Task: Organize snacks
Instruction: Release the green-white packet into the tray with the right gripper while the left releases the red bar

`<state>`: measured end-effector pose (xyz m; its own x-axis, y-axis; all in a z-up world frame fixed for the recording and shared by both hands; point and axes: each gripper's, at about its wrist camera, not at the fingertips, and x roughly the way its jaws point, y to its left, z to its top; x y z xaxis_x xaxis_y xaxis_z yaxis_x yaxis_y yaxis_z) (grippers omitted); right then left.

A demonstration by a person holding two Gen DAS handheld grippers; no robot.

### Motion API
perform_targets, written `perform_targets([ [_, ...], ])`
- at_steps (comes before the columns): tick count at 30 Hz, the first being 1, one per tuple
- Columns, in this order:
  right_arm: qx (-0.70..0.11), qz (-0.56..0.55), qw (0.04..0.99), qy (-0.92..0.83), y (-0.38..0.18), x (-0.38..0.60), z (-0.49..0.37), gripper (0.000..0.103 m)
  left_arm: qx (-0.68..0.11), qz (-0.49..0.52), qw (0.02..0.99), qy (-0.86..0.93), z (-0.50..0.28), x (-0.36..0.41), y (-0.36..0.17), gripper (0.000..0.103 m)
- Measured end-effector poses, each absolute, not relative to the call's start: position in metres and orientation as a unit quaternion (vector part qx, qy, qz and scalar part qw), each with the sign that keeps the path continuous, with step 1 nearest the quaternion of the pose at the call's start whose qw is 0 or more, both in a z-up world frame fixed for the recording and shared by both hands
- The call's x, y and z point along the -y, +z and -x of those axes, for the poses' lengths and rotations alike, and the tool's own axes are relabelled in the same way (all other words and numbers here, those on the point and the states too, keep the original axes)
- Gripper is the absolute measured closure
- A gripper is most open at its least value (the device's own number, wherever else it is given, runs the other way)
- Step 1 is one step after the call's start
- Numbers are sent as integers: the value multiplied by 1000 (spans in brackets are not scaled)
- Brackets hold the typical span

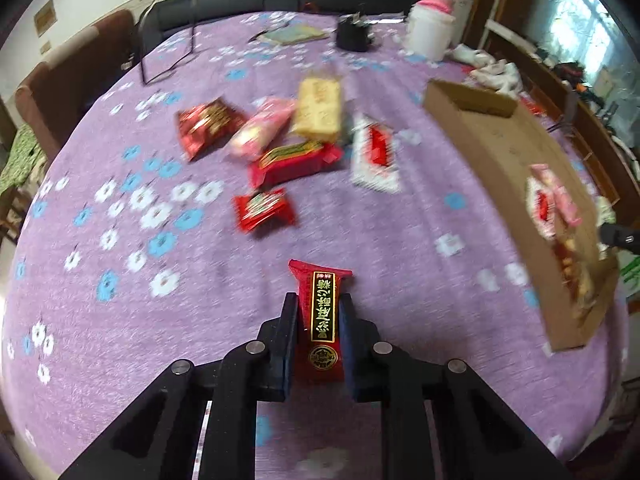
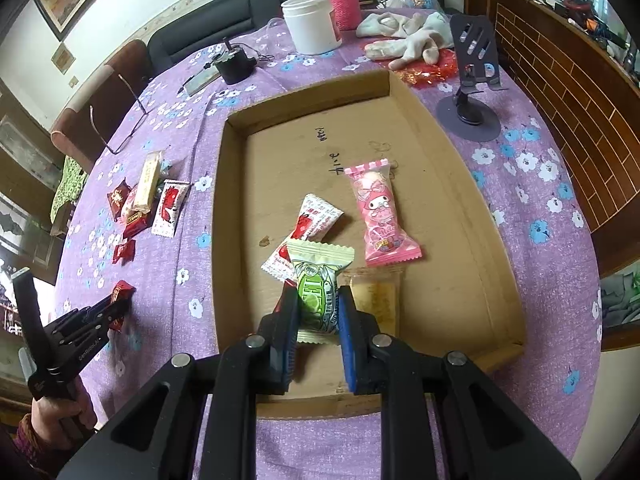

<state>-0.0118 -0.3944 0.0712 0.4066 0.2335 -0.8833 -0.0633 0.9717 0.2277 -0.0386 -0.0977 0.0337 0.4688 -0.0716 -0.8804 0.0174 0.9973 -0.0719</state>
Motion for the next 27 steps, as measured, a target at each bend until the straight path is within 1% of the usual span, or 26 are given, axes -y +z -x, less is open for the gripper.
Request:
perform_targets([
  [6,-542,-94,831,79,68,402,11,85,-496,41,861,-104,20,141,64,85],
  [11,-545,-98,830,74,65,408,11,85,-491,16,854,-171,9,193,77,85],
  [19,-558,-109,820,59,54,421,10,85,-493,-41,834,-246,-1,275,75,85],
  [27,-567,-116,814,45,46,433,8,85,-503,-56,821,-264,-3,303,62,85],
])
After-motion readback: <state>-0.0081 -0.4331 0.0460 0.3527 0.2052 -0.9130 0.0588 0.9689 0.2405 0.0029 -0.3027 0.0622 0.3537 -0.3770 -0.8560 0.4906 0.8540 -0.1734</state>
